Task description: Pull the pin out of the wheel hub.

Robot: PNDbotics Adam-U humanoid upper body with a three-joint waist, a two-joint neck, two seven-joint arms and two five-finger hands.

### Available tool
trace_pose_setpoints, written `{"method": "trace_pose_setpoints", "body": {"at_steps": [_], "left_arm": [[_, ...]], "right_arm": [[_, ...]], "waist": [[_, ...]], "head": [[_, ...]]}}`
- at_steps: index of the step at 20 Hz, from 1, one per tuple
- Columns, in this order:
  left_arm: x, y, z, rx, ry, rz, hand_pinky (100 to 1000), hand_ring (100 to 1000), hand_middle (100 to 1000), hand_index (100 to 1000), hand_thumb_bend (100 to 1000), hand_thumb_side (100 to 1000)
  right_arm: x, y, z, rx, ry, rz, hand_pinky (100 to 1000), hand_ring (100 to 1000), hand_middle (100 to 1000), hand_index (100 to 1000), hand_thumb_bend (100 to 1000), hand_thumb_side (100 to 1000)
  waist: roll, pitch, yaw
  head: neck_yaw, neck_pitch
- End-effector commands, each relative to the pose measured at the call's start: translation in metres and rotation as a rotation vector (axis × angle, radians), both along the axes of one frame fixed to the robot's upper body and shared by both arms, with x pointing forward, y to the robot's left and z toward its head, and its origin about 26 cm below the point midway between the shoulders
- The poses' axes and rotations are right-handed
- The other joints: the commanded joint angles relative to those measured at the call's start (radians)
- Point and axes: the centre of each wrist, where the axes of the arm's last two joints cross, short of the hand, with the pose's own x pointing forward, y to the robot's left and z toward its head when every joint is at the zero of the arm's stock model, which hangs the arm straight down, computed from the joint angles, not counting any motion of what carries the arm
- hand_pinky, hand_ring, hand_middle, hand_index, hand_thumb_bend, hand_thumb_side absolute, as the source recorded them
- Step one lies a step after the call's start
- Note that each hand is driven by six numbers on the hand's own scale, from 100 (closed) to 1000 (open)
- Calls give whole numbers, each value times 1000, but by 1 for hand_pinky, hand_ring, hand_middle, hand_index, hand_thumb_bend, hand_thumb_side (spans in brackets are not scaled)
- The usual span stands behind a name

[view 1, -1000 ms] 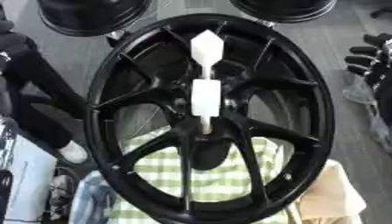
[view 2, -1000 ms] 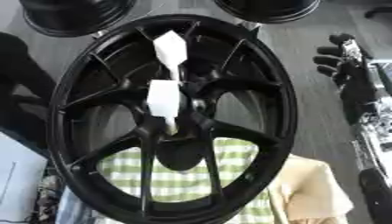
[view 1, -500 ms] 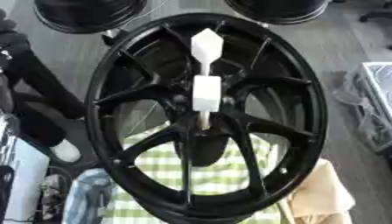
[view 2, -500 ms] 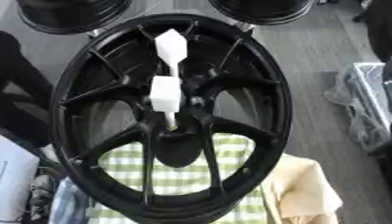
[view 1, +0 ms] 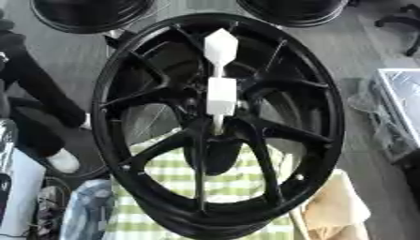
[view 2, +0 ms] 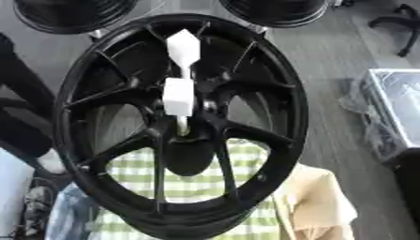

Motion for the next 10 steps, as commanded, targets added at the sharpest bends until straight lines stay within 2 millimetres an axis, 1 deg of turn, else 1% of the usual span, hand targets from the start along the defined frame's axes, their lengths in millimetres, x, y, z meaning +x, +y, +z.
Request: {"method": "trace_pose_setpoints", "body": {"at_steps": [1,3,6,10], "left_arm": [[-2,8,8,34,-19,23,706,628,618,707,144,782],[-2,9,7,36,-16,26,706,628,618,707,143,782],[-2,10,6,39,-12,28,706,629,617,707,142,783],[-2,9,7,39,-16,25,707,629,617,706,143,781]], "right_arm": [[-11,16,14,-156,-74,27,856,812,771,899,100,534],[-15,27,20,-229,-114,44,847,806,766,887,100,515],[-20,43,25,-380,-168,65,835,798,760,867,100,535],[-23,59,22,-563,-210,84,819,785,744,853,100,571]], "waist": [[-1,-29,-4],[-4,-30,-6],[-7,-33,-9],[-8,-34,-7]], "head": [[7,9],[11,12],[16,14],[10,17]]}}
